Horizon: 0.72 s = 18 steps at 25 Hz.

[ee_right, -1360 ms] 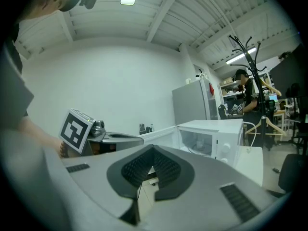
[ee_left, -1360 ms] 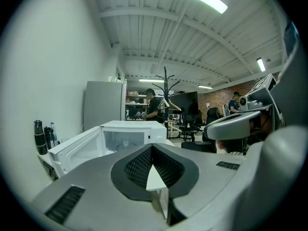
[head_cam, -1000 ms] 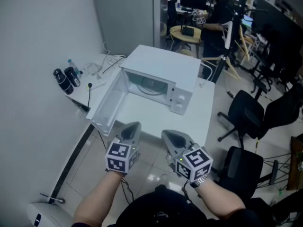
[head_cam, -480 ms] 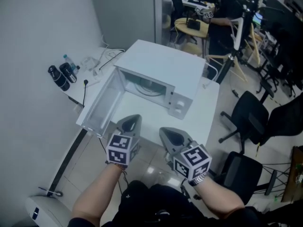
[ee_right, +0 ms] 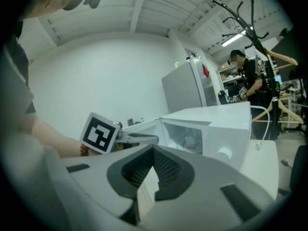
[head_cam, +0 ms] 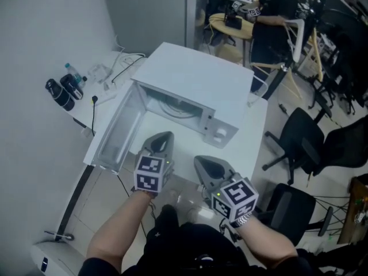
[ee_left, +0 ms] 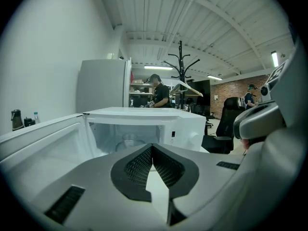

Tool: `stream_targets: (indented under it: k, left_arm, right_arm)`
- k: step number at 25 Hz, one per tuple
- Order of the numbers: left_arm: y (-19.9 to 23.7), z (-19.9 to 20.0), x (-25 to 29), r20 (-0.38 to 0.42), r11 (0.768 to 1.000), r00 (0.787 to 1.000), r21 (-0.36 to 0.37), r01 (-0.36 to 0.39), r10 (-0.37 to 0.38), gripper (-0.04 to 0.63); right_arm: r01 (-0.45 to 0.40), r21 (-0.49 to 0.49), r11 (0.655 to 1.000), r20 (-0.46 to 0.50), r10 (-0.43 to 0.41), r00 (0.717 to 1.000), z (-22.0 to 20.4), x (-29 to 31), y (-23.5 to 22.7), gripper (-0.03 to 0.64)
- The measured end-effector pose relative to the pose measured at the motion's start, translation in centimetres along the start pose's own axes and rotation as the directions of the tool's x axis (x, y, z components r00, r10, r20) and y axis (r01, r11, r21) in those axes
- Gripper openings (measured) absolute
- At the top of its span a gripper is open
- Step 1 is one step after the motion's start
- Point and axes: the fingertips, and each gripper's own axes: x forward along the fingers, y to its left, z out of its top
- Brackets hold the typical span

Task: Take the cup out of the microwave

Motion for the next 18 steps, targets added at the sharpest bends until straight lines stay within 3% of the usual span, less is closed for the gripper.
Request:
stream_targets:
  k: [6,8,12,18]
  left_arm:
    - [2.8,-0.9,4.1,-0.026,1.0,1.0,-0.009,0.013,-0.014,0.0]
    - [3.6,-1.1,5.4,-0.036,1.0,0.999,-0.011,0.024,-0.024,0.052]
    - [5.2,-1.6,8.2,-0.055,0.999,0.998,-0.008,0.034,-0.034,0.059]
    - [6.8,-2.6,12.6,-0.083,0.999,0.996,-0.015,0.04,-0.041,0.176]
  right_arm:
    - [0.033,0.009,0.999,-0.026,-0.033,0.999,0.1,3.3,-1.4,0.018]
    - [0.044,0.014,0.999,-0.032,-0.043,0.999,0.3,4.5,-1.8,0.018]
    - [0.061,0.027,0.998,-0.045,-0.06,0.997,0.4,6.6,-2.6,0.018]
    - [0.095,0.057,0.994,-0.071,-0.091,0.993,-0.3,8.5,-3.8,0.018]
